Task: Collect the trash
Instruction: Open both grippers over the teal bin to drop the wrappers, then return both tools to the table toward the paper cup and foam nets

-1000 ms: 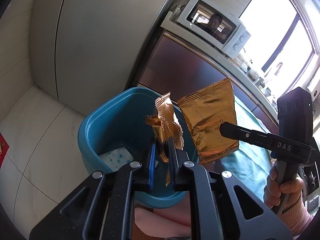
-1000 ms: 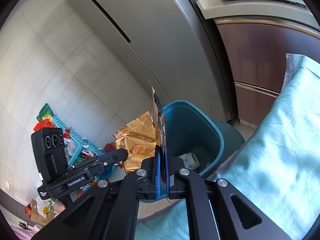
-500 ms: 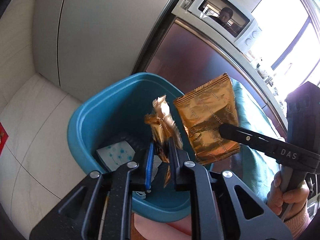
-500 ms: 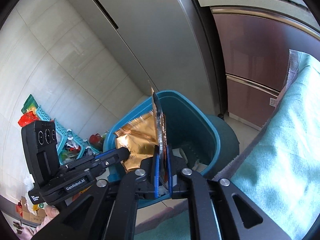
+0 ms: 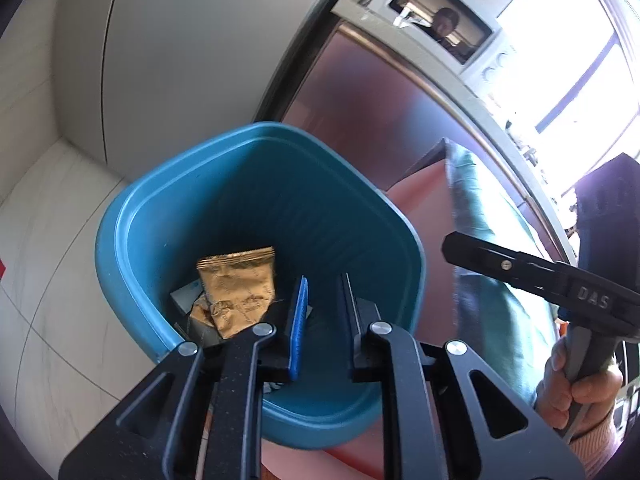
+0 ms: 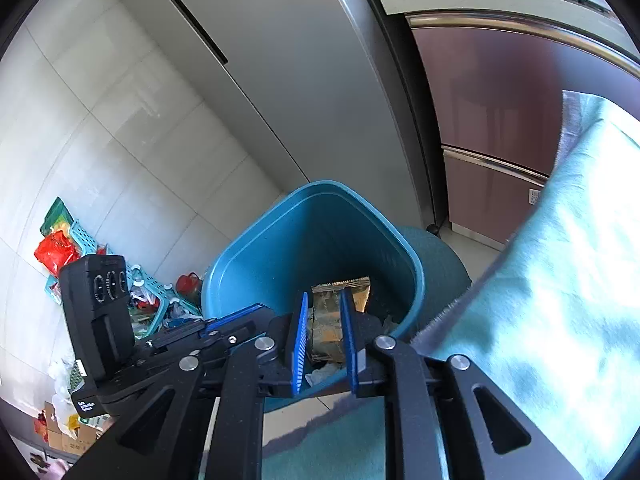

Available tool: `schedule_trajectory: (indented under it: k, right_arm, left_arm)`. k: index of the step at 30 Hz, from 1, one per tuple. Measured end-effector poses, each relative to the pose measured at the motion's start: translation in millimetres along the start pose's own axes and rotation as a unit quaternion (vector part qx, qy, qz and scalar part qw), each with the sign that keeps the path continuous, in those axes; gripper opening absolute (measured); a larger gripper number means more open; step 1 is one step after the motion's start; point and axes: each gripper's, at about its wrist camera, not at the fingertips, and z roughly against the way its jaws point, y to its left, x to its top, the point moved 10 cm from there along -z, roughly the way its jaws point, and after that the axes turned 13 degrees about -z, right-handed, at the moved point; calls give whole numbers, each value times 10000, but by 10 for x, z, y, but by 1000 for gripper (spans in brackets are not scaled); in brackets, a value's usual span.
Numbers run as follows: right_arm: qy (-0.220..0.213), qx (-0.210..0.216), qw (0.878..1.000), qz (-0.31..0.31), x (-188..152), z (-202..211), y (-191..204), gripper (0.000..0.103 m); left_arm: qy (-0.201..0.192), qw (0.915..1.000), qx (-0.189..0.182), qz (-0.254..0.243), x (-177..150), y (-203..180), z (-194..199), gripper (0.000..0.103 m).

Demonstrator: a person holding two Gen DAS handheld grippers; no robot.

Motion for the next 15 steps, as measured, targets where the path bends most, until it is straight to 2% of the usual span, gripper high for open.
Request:
schedule_trajectory:
  k: [4,7,15]
  right_arm:
    - [-147,87,9998,88,1,193,-5,21]
    - [-362,123,9991,199,-23,412,-11,30]
    - [-912,147,9955,211,-140,1055,-198,35]
  left_arm:
    - [-246,9992,-135,-287,70,-252,173,28]
    - [-423,9971,-265,-568,118,-506,294,37]
    - [-555,9853,-827,-1391,69,-1272,468,42]
